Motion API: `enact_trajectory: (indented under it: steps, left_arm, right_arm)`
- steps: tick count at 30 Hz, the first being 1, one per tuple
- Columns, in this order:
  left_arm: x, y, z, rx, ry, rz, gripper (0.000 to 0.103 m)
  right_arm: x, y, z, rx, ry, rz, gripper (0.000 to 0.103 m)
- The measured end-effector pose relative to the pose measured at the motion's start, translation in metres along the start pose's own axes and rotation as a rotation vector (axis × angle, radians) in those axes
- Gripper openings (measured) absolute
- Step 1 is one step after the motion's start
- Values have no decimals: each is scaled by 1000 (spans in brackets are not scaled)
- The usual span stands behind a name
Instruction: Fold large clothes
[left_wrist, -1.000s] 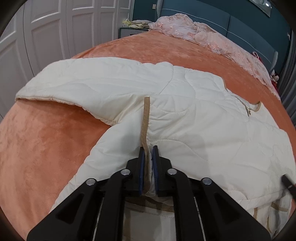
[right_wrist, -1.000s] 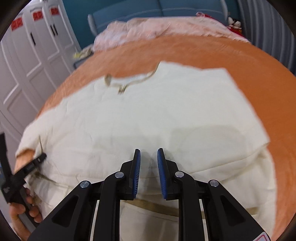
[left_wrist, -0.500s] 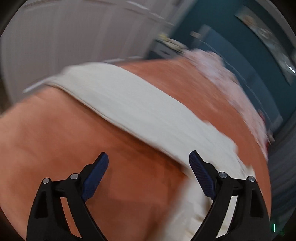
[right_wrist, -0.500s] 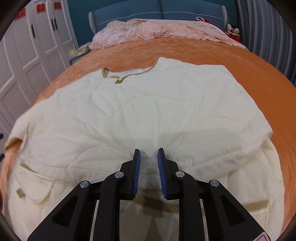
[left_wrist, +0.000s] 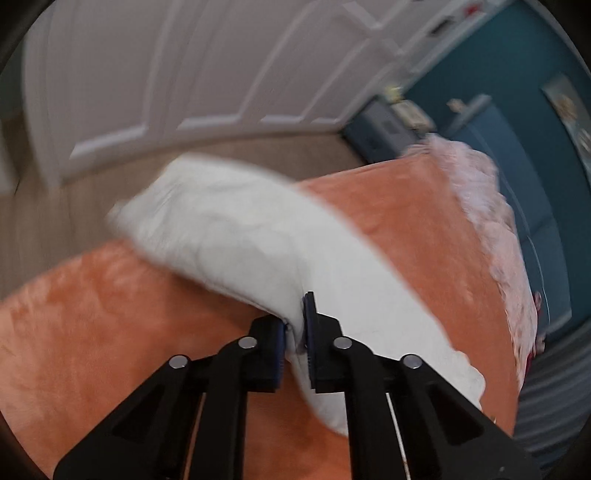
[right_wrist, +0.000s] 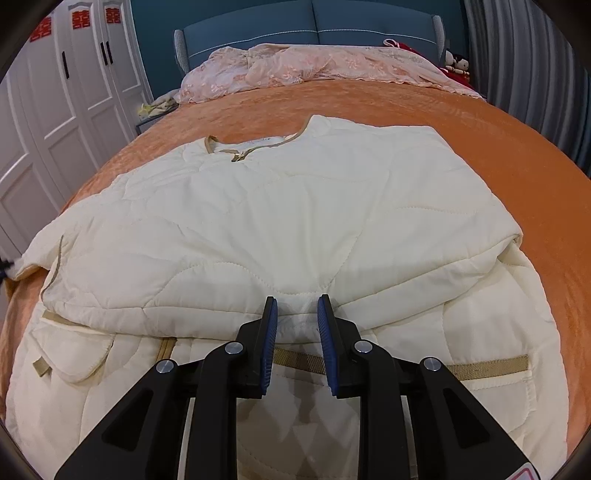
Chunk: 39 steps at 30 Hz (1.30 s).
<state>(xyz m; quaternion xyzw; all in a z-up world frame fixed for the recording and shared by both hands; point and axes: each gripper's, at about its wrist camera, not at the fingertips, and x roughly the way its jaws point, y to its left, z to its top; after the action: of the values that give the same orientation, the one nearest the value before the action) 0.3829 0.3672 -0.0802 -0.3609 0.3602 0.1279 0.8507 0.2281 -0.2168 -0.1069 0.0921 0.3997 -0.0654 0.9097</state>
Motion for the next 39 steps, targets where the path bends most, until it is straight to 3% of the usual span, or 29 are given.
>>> enact_trajectory:
  steps: [4,7,10,13,16,17,20,24,28,33,37,39]
  left_arm:
    - [-46,-91,-10,216,-74,-112,5]
    - [-87,-184,-49,435,-112,-229,5]
    - [-116,-267,-115,647,-86,-347,6]
    - [-123,-321,-205,819,24,-434,6]
    - [-111,-334,-276,925,101,-405,9]
    - [-102,-332,-300,950,140,-389,15]
    - [-82,-312,-341,946,225,-363,62]
    - [-87,-271,-322,829,219,-405,84]
    - [-86,-246,-284,723,171,-337,84]
    - [-55,-216,-223,576,144,-168,83]
    - [-32,-209,-205,556,122,-67,81]
    - [-23,-204,-207,556,129,-37,77]
  right_arm:
    - [-4,-2,0,14,-17,14,23]
    - [-12,-7,-2,39,-31,33,24]
    - [-22,-16,-7,78,-37,54,26]
    - [-31,-28,-12,123,-31,75,26]
    - [-41,-40,-15,143,-35,82,27]
    - [-45,-44,-16,143,-38,82,29]
    - [-58,-55,-16,135,-60,70,39]
    - [-71,-67,-6,127,-100,64,51]
    - [-74,-60,22,109,-134,110,56]
    - [-67,-19,62,45,-163,176,65]
    - [-46,34,90,-41,-158,203,72]
    - [-23,69,98,-105,-113,195,72]
